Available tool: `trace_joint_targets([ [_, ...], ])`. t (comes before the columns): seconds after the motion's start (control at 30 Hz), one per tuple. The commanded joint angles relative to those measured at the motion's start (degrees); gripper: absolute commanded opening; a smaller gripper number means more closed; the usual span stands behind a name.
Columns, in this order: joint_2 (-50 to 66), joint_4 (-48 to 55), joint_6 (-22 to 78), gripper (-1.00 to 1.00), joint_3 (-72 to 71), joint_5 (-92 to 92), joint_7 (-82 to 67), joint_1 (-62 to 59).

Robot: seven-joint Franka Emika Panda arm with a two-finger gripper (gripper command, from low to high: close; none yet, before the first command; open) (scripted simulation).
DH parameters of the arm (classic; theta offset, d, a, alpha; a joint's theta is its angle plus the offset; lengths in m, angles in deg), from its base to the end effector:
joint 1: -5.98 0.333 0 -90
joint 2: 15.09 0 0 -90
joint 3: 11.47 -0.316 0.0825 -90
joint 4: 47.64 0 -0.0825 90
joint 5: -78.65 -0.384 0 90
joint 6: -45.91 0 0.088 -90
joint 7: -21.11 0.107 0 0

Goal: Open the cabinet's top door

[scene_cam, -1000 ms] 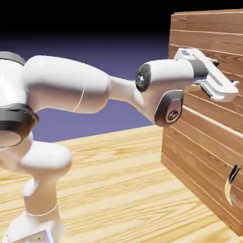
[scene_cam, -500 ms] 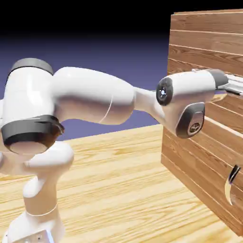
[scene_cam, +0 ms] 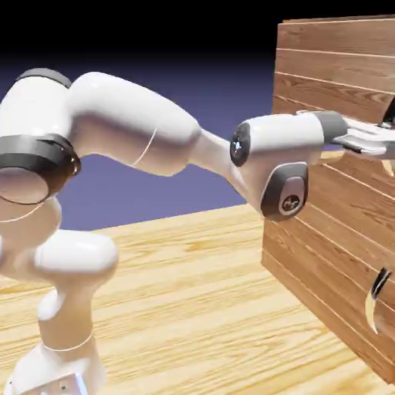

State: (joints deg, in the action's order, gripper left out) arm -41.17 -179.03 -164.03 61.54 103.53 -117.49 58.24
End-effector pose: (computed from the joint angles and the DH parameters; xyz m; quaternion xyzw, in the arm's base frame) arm 0.4623 -0.2196 0.5869 0.3018 0.6392 0.2383 0.6660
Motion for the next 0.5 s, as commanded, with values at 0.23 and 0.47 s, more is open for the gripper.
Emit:
trace_joint_targets([
  [0.23,1.3,-7.1,-2.2,-1.0,-15.8,-8.0,-2.9,-16.6],
  [0.47,-0.4,-13.2,-3.5,-1.0,-30.4,-17.8,-8.1,-29.9],
])
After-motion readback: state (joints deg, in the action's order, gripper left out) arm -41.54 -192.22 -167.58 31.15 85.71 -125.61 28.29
